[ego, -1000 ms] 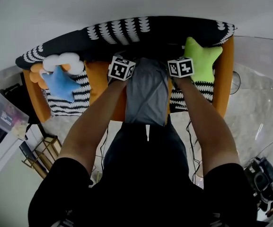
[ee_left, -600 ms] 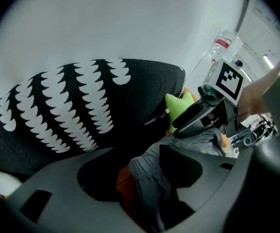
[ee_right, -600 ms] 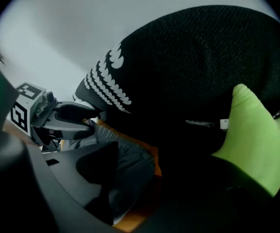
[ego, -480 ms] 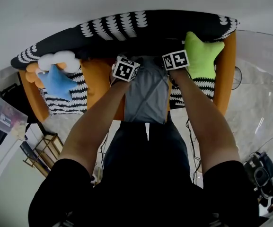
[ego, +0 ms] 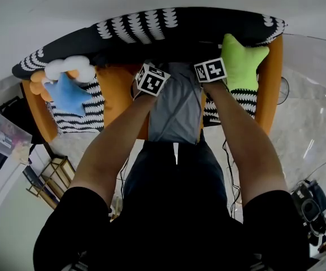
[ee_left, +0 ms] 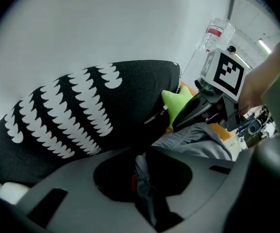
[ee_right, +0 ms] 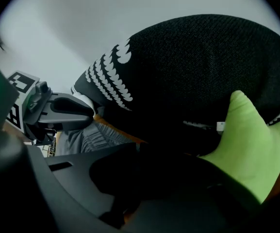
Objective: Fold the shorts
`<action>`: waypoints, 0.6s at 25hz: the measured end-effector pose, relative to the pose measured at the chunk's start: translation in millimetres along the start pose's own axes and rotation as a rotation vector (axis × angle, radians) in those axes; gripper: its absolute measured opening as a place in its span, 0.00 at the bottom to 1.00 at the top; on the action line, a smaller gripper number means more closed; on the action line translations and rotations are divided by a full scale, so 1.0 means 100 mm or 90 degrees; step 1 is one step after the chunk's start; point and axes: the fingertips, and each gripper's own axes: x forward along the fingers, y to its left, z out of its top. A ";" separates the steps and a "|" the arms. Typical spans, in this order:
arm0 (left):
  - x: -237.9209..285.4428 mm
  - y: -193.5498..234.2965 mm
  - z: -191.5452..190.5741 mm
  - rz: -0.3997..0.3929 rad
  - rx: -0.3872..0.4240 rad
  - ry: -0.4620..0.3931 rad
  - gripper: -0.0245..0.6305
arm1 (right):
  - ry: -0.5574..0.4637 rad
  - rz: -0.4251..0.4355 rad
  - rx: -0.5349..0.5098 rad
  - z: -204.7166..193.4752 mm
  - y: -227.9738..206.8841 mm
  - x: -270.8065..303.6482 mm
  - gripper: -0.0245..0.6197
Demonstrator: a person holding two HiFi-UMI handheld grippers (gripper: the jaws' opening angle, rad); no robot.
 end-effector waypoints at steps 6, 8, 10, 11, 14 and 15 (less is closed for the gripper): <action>-0.18 -0.03 0.18 0.004 0.002 -0.044 0.14 | -0.055 -0.020 -0.013 0.11 0.05 -0.21 0.06; -0.26 -0.03 0.26 0.004 0.007 -0.054 0.14 | -0.082 -0.023 -0.007 0.18 0.08 -0.32 0.06; -0.34 -0.02 0.35 0.005 0.015 -0.063 0.14 | -0.102 -0.027 -0.005 0.27 0.11 -0.43 0.06; -0.38 -0.01 0.39 0.005 0.019 -0.068 0.14 | -0.109 -0.030 -0.008 0.31 0.12 -0.47 0.06; -0.47 0.03 0.52 0.008 0.033 -0.078 0.14 | -0.125 -0.035 -0.017 0.44 0.15 -0.61 0.06; -0.50 0.04 0.56 0.010 0.036 -0.082 0.14 | -0.132 -0.037 -0.020 0.48 0.15 -0.66 0.06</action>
